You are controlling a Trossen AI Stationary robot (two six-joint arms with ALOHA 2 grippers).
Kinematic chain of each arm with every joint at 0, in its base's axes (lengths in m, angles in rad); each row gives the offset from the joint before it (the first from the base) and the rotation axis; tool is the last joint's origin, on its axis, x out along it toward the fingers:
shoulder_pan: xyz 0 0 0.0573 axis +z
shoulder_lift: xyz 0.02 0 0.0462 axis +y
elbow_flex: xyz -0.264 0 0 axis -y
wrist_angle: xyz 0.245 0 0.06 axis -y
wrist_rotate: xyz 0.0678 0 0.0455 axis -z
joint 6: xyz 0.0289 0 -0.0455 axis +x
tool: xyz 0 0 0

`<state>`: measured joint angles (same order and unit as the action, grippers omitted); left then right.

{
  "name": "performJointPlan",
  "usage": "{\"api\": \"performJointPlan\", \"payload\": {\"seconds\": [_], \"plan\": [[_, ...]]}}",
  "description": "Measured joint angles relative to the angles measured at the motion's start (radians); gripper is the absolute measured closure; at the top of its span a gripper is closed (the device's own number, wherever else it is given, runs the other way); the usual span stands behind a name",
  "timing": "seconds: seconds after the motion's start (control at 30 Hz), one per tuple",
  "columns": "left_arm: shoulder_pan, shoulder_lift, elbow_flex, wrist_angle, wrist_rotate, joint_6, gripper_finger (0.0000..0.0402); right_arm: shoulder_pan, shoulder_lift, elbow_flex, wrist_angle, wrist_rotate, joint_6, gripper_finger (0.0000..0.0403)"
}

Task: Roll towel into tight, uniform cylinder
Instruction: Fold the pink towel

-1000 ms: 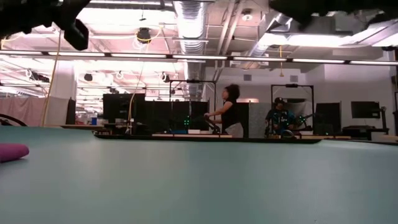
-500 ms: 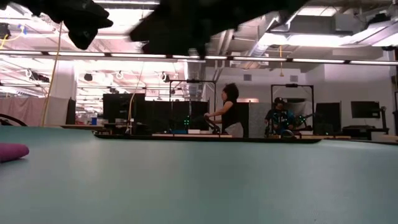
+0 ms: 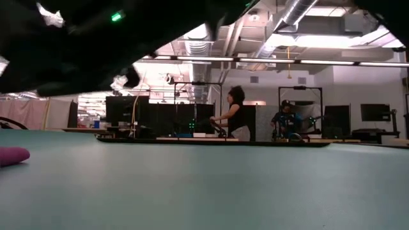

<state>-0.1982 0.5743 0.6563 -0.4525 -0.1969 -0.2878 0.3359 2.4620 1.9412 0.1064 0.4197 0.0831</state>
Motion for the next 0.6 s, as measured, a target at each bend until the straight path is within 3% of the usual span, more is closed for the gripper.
{"api": "performJointPlan", "payload": {"seconds": [0.17, 0.3, 0.43, 0.53, 0.6], "plan": [[0.000, 0.002, 0.000, -0.050, 0.039, -0.038, 0.0323, -0.007, 0.100, 0.142, -0.005, -0.009, 0.009, 0.0188], [0.000, 0.002, 0.000, -0.067, 0.040, -0.057, 0.0323, -0.010, 0.186, 0.221, -0.026, -0.105, 0.083, 0.0189], [0.000, 0.002, 0.000, -0.075, 0.040, -0.066, 0.0323, -0.010, 0.227, 0.271, -0.072, -0.110, 0.150, 0.0197], [0.000, 0.002, 0.000, -0.075, 0.040, -0.070, 0.0323, -0.010, 0.223, 0.287, -0.095, -0.106, 0.153, 0.0246], [0.000, 0.002, 0.000, -0.074, 0.040, -0.074, 0.0323, -0.005, 0.204, 0.292, -0.149, -0.076, 0.134, 0.0305]]}}
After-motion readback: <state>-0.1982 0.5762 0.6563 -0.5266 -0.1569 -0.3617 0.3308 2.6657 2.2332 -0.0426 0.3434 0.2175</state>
